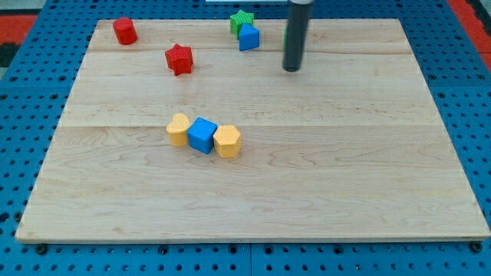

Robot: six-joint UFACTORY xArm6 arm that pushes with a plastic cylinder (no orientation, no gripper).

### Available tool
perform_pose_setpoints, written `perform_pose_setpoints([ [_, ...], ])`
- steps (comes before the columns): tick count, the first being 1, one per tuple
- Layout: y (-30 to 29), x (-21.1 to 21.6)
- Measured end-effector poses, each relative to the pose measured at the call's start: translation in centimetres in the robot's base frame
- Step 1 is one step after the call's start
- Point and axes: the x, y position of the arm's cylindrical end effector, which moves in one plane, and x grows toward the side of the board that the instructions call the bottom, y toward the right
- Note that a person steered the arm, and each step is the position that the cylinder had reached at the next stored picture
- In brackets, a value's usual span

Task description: Slightly slide the green circle upwards

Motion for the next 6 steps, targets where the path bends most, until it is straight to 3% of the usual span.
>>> perform_pose_setpoints([
  [1, -0.5, -3.1],
  [2, -3.7, -3.1],
  [3, 3.7, -5.1],
  [4, 9.6, -4.9],
  [5, 8.0, -0.2],
  [6, 5.8, 0.6],
])
